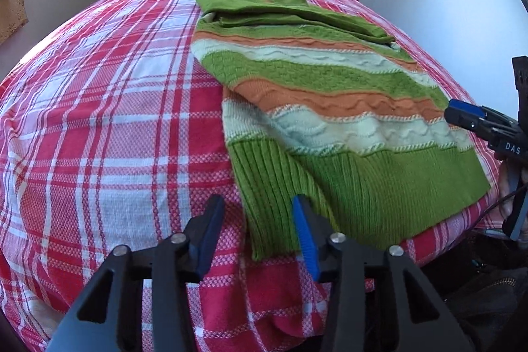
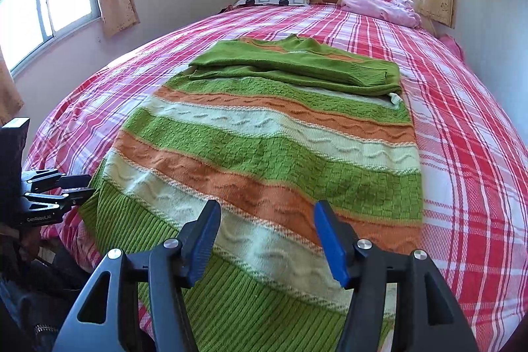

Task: Fold small clothes
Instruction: 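Move both tools back toward the sweater's ribbed hem, then grasp the ribbed hem with the left gripper while the right gripper grasps it too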

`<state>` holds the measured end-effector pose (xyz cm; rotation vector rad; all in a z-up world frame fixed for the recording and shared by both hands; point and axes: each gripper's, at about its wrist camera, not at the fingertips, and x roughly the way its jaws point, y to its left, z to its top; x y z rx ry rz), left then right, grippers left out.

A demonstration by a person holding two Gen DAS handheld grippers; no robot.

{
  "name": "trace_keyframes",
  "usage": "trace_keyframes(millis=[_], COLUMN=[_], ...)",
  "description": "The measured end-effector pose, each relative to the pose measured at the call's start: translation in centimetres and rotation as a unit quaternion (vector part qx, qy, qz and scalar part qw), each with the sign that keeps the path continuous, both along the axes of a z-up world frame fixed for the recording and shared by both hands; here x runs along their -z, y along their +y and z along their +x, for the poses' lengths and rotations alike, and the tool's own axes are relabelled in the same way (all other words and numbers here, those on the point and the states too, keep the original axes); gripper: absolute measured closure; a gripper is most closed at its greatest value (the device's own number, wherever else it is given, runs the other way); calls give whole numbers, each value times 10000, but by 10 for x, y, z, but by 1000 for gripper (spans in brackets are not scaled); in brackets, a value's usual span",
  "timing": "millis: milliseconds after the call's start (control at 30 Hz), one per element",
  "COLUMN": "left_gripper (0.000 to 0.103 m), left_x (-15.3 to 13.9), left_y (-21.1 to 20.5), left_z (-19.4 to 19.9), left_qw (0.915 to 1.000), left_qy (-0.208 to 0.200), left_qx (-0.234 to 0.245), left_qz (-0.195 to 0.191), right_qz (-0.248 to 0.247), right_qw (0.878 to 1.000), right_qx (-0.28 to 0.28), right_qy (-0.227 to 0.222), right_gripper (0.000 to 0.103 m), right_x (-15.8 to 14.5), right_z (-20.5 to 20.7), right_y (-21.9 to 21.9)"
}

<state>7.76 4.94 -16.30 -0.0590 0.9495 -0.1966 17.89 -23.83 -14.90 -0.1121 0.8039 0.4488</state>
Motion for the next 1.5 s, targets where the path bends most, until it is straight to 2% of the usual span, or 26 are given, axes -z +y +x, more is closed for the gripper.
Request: trace_keyframes(millis=[67, 100, 167, 200, 233, 433, 600, 767, 967, 1067, 1200, 1233, 1400, 1500], left_gripper=[59, 70, 76, 90, 99, 99, 99, 99, 98, 93, 68, 65, 68, 90], left_x=[0, 2, 4, 4, 3, -5, -2, -1, 3, 4, 4, 5, 11, 11], left_y=[0, -1, -2, -3, -4, 10, 14, 16, 22, 23, 27, 27, 20, 20], left_z=[-1, -1, -3, -4, -5, -23, -21, -24, -25, -21, -18, -17, -11, -11], left_qw=[10000, 9998, 9998, 9999, 9997, 9995, 9997, 9995, 9998, 9998, 9992, 9991, 9989, 9986], left_qy=[35, 112, 126, 74, 32, 50, 107, 105, 67, 46, -41, -58, -15, 4], left_qx=[24, 109, 131, 148, 201, 258, 205, 263, 154, 5, -124, -144, -84, 15], left_qz=[-61, -132, -58, 30, 117, 150, 123, 144, -43, -217, -385, -396, -454, -530], right_qz=[31, 44, 51, 52, 53, 140, 75, 84, 238, 501, 722, 740, 651, 696], right_qw=[10000, 10000, 10000, 10000, 10000, 9996, 9988, 9963, 9902, 9887, 9882, 9880, 9903, 9908], right_qx=[18, 24, 31, 34, 40, 239, 475, 822, 1236, 1227, 1075, 1045, 968, 913], right_qy=[-1, -7, -26, -40, -48, -49, 11, 244, 613, 707, 819, 858, 760, 711], right_gripper=[43, 43, 43, 43, 43, 43, 43, 43, 43, 43, 43, 43, 43, 43], right_x=[-1, -1, -2, -3, -3, -6, -8, -2, 11, 15, 20, 22, 26, 28], right_z=[-1, -1, -2, -3, -4, -13, -24, -50, -69, -72, -72, -71, -73, -72], right_y=[-2, -2, -3, -3, -4, -24, -45, -80, -116, -120, -114, -111, -101, -98])
